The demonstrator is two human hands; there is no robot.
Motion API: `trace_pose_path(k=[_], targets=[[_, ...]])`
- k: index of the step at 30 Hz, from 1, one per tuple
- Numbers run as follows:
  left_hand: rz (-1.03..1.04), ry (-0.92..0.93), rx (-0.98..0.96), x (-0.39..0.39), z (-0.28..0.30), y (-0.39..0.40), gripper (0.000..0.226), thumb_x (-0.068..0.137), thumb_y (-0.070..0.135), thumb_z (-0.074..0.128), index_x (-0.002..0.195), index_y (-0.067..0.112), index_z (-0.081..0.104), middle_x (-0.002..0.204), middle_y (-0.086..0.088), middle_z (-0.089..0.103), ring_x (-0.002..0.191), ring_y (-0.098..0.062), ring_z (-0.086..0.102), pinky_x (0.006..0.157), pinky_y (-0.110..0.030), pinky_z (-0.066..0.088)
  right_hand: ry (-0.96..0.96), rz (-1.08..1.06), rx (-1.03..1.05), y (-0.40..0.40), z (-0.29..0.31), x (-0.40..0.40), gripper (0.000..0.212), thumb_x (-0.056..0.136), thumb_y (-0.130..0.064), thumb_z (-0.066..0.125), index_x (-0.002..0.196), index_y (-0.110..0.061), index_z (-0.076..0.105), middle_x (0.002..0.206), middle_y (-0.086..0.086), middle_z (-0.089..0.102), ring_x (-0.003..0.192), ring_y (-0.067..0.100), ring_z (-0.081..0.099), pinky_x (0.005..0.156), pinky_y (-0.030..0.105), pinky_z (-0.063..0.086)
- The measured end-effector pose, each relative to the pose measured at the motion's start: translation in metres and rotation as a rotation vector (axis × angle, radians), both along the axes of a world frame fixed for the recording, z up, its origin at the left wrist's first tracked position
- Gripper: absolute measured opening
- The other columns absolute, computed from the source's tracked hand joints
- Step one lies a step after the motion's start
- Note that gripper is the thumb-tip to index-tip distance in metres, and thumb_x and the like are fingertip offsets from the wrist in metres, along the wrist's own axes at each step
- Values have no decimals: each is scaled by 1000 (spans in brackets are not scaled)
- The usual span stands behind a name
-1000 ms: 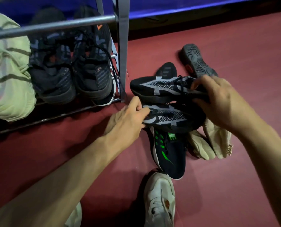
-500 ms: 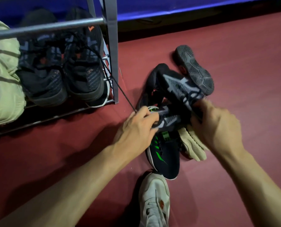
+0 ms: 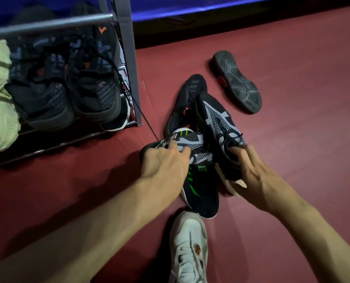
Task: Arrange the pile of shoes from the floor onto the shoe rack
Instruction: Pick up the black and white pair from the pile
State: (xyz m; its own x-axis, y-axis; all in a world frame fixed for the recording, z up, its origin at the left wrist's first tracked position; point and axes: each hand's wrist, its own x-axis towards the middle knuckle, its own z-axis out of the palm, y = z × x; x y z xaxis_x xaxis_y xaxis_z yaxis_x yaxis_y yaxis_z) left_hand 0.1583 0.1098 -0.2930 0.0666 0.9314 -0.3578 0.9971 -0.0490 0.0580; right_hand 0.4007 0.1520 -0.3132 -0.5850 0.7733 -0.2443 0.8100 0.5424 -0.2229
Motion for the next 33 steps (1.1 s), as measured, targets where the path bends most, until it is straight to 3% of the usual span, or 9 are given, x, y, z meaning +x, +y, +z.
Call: trace_pose_path(k=[3, 7, 11, 16, 18, 21, 25, 28, 33], targets=[[9, 76, -113, -21, 2, 9, 40, 93, 11, 52, 131, 22, 51, 134, -4, 45, 109, -26, 64, 70, -32, 35, -3, 40, -33, 7, 4, 12, 61, 84, -38, 66, 136, -19, 41, 126, 0, 44, 81, 28, 60, 62, 26, 39], [-43, 107, -156, -40, 0, 11, 29, 98, 17, 50, 123, 25, 62, 117, 0, 49, 111, -26, 55, 69, -32, 33, -11, 145, 2, 1, -6, 12, 36, 86, -38, 74, 112, -27, 52, 124, 0, 40, 77, 27, 58, 51, 38, 50], [-94, 74, -79, -44, 0, 7, 30, 100, 21, 50, 125, 30, 64, 102, -1, 28, 113, -31, 41, 76, -35, 37, 59, 105, 40, -6, -4, 10, 31, 85, -41, 74, 97, -20, 54, 134, -3, 41, 76, 20, 56, 49, 38, 49], [88, 2, -164, -67, 10, 3, 61, 100, 21, 51, 153, 40, 26, 134, -13, 40, 113, -36, 57, 95, -44, 48, 109, 119, 50, -13, 5, -11, 36, 87, -53, 66, 90, -24, 44, 85, -14, 43, 70, 20, 53, 49, 32, 40], [137, 4, -136, -80, 9, 2, 56, 96, 38, 59, 145, 28, 33, 130, -9, 57, 115, -35, 61, 94, -43, 49, 111, 111, 53, -20, 6, -24, 38, 86, -54, 63, 87, -28, 35, 81, -12, 46, 70, 22, 56, 52, 33, 42], [136, -32, -205, -84, 6, -5, 50, 96, 53, 54, 134, 21, 44, 132, -5, 52, 119, -34, 59, 96, -43, 47, 57, 99, 31, -33, 1, -45, 37, 87, -59, 53, 87, -33, 26, 83, -10, 55, 71, 25, 61, 59, 40, 50], [67, -160, -221, -67, -10, -23, 31, 102, 44, 48, 124, 21, 48, 127, -2, 52, 113, -34, 63, 92, -44, 49, -11, 30, 59, -42, -12, -62, 31, 88, -57, 47, 93, -29, 36, 91, -7, 62, 72, 28, 65, 53, 40, 51], [138, -326, -77, -80, -15, -25, 7, 100, 37, 49, 103, 32, 47, 101, 3, 67, 95, -31, 66, 81, -43, 52, -6, -27, 98, -40, -19, -65, 34, 88, -54, 58, 91, -28, 37, 90, -6, 62, 69, 27, 65, 48, 36, 46], [141, -330, -186, -122, 11, -25, 19, 86, 32, 54, 100, 40, 45, 77, 17, 62, 77, -15, 61, 74, -37, 51, -24, -57, 155, -42, -24, -66, 34, 89, -51, 62, 91, -25, 41, 87, -4, 61, 65, 29, 63, 45, 37, 46]])
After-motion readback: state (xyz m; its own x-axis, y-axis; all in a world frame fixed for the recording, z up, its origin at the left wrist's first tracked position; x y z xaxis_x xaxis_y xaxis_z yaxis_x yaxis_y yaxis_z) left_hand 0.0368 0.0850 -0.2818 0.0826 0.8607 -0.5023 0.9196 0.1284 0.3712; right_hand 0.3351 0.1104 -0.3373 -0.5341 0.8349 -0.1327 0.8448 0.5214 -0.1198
